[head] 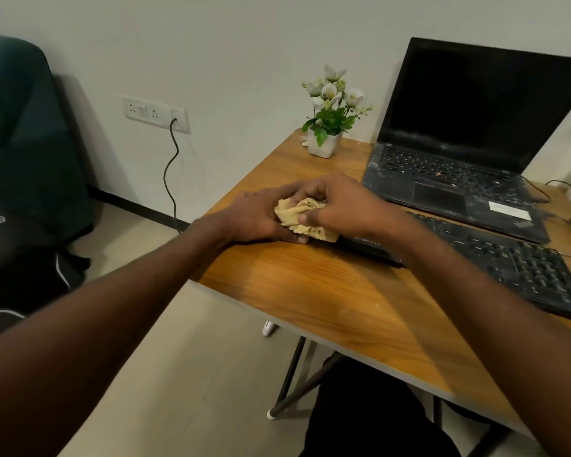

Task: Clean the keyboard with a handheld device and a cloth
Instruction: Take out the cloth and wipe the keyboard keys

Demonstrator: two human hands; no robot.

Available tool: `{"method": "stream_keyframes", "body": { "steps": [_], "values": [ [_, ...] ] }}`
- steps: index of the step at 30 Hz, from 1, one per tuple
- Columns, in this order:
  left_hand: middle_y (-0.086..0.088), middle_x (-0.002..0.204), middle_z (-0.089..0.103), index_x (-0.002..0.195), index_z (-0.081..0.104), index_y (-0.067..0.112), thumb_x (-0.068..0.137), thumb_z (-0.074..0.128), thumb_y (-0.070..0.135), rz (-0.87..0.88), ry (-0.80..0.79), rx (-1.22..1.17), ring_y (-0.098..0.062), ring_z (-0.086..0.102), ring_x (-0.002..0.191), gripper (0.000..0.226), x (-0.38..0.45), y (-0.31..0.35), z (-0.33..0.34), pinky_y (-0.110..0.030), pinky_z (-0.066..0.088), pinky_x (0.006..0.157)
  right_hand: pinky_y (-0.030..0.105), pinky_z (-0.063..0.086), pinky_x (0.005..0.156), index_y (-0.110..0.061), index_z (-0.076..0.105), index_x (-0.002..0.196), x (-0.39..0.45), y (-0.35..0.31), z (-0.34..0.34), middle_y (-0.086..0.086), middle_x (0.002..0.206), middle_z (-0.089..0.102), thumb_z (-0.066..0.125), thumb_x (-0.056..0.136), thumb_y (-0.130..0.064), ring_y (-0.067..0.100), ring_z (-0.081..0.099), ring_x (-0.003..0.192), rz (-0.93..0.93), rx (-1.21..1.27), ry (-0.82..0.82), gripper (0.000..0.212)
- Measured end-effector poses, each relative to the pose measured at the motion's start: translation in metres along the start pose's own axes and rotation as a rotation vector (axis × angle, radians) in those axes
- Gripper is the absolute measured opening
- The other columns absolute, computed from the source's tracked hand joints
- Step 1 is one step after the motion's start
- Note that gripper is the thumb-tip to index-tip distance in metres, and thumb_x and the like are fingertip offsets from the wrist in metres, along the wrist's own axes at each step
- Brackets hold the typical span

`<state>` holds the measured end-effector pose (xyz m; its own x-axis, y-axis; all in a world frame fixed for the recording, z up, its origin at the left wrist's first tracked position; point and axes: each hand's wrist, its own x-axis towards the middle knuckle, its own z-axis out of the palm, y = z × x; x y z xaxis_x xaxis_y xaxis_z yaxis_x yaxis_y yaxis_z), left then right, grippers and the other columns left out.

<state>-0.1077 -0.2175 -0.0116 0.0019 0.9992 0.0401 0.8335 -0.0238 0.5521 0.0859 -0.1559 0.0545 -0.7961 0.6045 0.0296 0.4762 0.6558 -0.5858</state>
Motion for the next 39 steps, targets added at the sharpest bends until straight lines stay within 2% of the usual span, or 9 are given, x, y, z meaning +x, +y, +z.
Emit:
{"method": "stream_keyframes", "body": {
  "steps": [2, 6, 10, 15, 19, 22, 28, 33, 39],
  "values": [
    [0.006, 0.164, 0.047, 0.166, 0.019, 0.048, 0.068, 0.073, 0.083, -0.018, -0.015, 0.001, -0.023, 0.042, 0.150, 0.117, 0.000, 0.000, 0.000, -0.057, 0.026, 0.125, 0.032, 0.057, 0.084, -0.030, 0.078, 0.110, -0.001, 0.002, -0.015, -0.008, 0.106, 0.074, 0.078, 0.086, -0.015, 0.010, 0.066, 0.098, 0.007, -0.112, 0.000, 0.028],
    [0.009, 0.156, 0.054, 0.161, 0.032, 0.044, 0.062, 0.069, 0.096, -0.040, -0.032, -0.035, -0.022, 0.047, 0.146, 0.117, 0.004, -0.006, 0.001, -0.057, 0.028, 0.125, 0.031, 0.055, 0.091, -0.029, 0.079, 0.107, 0.001, 0.006, -0.002, -0.013, 0.112, 0.074, 0.079, 0.085, -0.014, 0.006, 0.065, 0.103, -0.091, 0.024, 0.164, 0.026],
    [0.013, 0.166, 0.044, 0.167, 0.014, 0.048, 0.063, 0.076, 0.089, -0.034, -0.029, -0.061, -0.018, 0.039, 0.154, 0.127, 0.003, -0.007, 0.002, -0.058, 0.021, 0.127, 0.027, 0.053, 0.089, -0.033, 0.080, 0.106, -0.008, 0.012, 0.014, -0.012, 0.115, 0.074, 0.083, 0.083, -0.016, 0.005, 0.065, 0.103, -0.109, -0.003, 0.119, 0.029],
    [0.002, 0.167, 0.042, 0.166, 0.017, 0.050, 0.068, 0.074, 0.078, -0.067, -0.051, -0.017, -0.027, 0.040, 0.150, 0.117, -0.002, 0.004, -0.004, -0.055, 0.024, 0.127, 0.032, 0.055, 0.086, -0.039, 0.078, 0.101, -0.020, 0.014, -0.024, -0.015, 0.109, 0.071, 0.082, 0.083, -0.017, 0.004, 0.063, 0.101, 0.002, -0.205, -0.043, 0.029],
    [0.004, 0.159, 0.053, 0.161, 0.029, 0.050, 0.067, 0.074, 0.085, -0.063, -0.040, -0.051, -0.024, 0.047, 0.145, 0.110, -0.002, 0.002, -0.001, -0.057, 0.027, 0.125, 0.035, 0.054, 0.089, -0.032, 0.079, 0.104, -0.005, 0.012, -0.010, -0.012, 0.108, 0.074, 0.082, 0.083, -0.015, 0.008, 0.065, 0.102, -0.070, -0.124, 0.178, 0.027],
    [0.015, 0.145, 0.063, 0.149, 0.044, 0.053, 0.063, 0.070, 0.096, -0.049, -0.026, -0.065, -0.017, 0.055, 0.137, 0.099, 0.000, -0.005, 0.002, -0.058, 0.032, 0.122, 0.033, 0.053, 0.093, -0.031, 0.079, 0.105, 0.002, 0.018, 0.009, -0.015, 0.116, 0.074, 0.082, 0.084, -0.013, 0.008, 0.065, 0.106, -0.101, -0.043, 0.199, 0.028],
    [0.001, 0.171, 0.036, 0.163, 0.019, 0.057, 0.072, 0.063, 0.085, -0.078, -0.044, 0.084, -0.028, 0.030, 0.156, 0.105, -0.005, 0.013, -0.002, -0.050, 0.020, 0.124, 0.036, 0.051, 0.095, -0.030, 0.079, 0.111, -0.016, 0.035, -0.008, -0.004, 0.120, 0.073, 0.080, 0.086, -0.013, 0.015, 0.064, 0.110, -0.015, -0.158, 0.208, 0.030],
    [0.000, 0.171, 0.035, 0.164, 0.019, 0.058, 0.078, 0.064, 0.081, -0.056, -0.046, 0.080, -0.029, 0.029, 0.156, 0.100, -0.007, 0.012, -0.003, -0.049, 0.019, 0.122, 0.039, 0.057, 0.089, -0.033, 0.078, 0.105, -0.028, 0.037, -0.032, -0.002, 0.119, 0.072, 0.079, 0.086, -0.014, 0.017, 0.065, 0.103, 0.118, -0.330, 0.195, 0.027],
    [0.008, 0.167, 0.042, 0.161, 0.032, 0.055, 0.082, 0.065, 0.083, -0.034, 0.003, 0.088, -0.022, 0.037, 0.153, 0.090, -0.006, 0.010, 0.000, -0.055, 0.026, 0.124, 0.031, 0.051, 0.092, -0.027, 0.079, 0.112, -0.023, 0.020, 0.008, -0.001, 0.123, 0.073, 0.078, 0.086, -0.009, 0.018, 0.066, 0.111, -0.070, -0.166, 0.253, 0.031]
  ]
}}
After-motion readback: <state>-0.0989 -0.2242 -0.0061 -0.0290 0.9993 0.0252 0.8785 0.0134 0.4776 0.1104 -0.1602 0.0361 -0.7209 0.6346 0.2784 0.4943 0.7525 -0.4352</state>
